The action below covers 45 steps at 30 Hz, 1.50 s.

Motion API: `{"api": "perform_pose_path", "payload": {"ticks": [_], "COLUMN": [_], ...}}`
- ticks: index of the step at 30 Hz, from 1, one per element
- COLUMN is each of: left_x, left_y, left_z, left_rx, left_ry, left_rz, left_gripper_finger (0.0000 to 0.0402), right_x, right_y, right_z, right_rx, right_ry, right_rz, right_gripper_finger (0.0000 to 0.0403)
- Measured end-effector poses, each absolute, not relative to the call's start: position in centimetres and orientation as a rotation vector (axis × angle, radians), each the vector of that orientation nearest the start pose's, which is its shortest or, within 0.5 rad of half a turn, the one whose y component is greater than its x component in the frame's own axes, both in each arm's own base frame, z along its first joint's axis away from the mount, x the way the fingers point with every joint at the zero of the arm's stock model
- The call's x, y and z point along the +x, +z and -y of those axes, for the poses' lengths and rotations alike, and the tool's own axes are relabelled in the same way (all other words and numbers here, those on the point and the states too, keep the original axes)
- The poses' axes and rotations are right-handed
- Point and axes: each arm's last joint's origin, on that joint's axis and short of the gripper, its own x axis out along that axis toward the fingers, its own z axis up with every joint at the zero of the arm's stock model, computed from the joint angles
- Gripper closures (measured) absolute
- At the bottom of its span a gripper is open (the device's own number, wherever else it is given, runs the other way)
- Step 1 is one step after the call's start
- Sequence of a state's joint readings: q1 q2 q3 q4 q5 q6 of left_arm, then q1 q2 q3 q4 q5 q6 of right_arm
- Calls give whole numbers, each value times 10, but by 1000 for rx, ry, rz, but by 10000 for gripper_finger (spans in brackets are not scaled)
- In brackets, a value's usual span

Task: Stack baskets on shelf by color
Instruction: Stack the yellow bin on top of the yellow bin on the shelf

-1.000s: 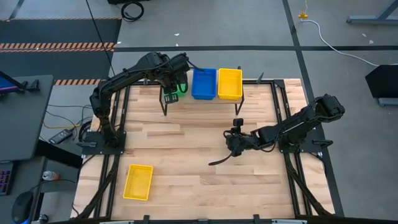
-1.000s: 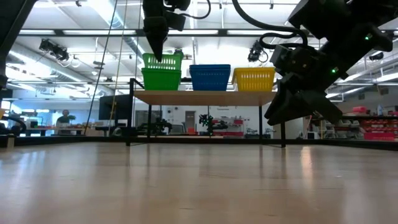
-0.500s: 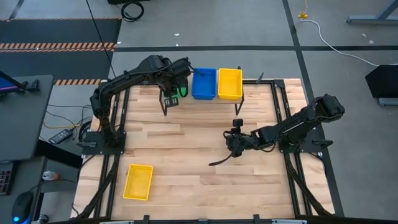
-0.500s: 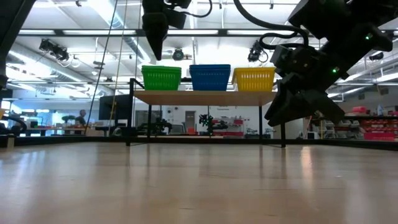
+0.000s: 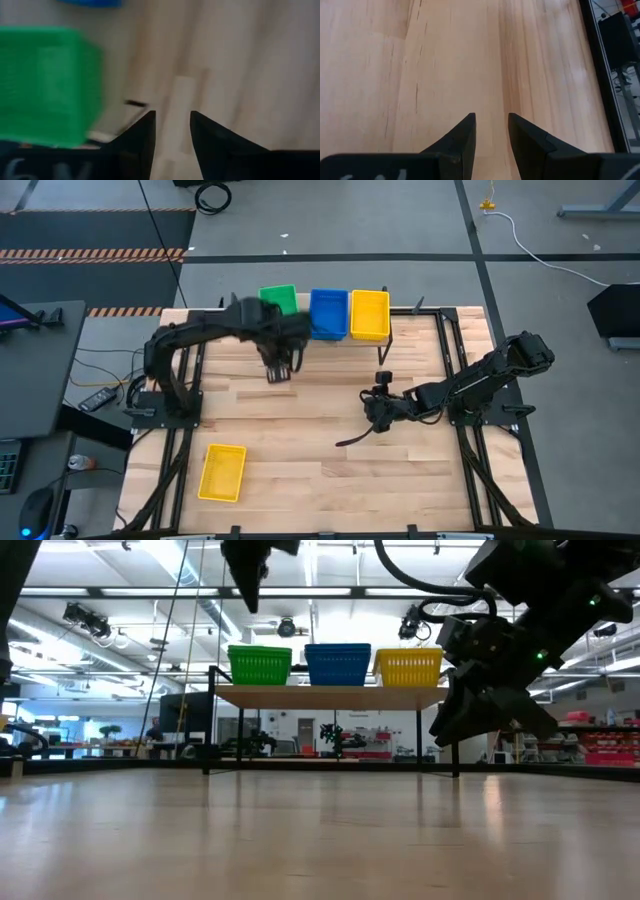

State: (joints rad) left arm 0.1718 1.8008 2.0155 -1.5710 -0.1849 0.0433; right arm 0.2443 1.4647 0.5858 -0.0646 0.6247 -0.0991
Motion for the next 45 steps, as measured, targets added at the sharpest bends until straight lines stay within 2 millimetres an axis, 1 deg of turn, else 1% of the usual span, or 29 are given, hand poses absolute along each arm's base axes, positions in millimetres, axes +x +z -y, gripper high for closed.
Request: {"api": "perform_pose_path", "payload": {"ticks": [5, 7, 10, 14, 17, 21, 23, 26, 30, 36, 42, 45], "left_x": [327, 326, 323, 306, 290, 268, 258, 250, 237, 211, 204, 201], "left_y": [376, 369, 349, 318, 297, 274, 268, 264, 264, 262, 261, 248], "left_z": [-7, 16, 48, 92, 127, 168, 187, 212, 237, 260, 264, 262], "left_rx": [32, 27, -2, -54, -17, -5, -26, -119, -236, -284, -303, -296], "left_ry": [189, 176, 174, 118, 127, 148, 149, 149, 174, 236, 294, 311], "left_rz": [-1348, -1370, -1443, -1585, -1656, -1658, -1629, -1557, -1504, -1512, -1489, -1520], "left_gripper_finger": [264, 261, 260, 266, 270, 271, 271, 271, 271, 271, 271, 271], "right_x": [244, 244, 241, 236, 233, 230, 230, 230, 230, 230, 230, 230], "right_y": [140, 139, 136, 130, 126, 123, 123, 124, 123, 123, 123, 123], "right_z": [-45, -46, -46, -46, -45, -45, -45, -45, -45, -46, -46, -46], "right_rx": [-427, -387, -347, -314, -294, -284, -283, -278, -257, -233, -242, -243], "right_ry": [-283, -247, -219, -228, -241, -246, -244, -240, -238, -234, -229, -229], "right_rz": [-892, -895, -909, -923, -933, -944, -943, -943, -944, -944, -945, -947], "right_gripper_finger": [282, 282, 282, 282, 282, 282, 282, 282, 282, 282, 282, 282]}}
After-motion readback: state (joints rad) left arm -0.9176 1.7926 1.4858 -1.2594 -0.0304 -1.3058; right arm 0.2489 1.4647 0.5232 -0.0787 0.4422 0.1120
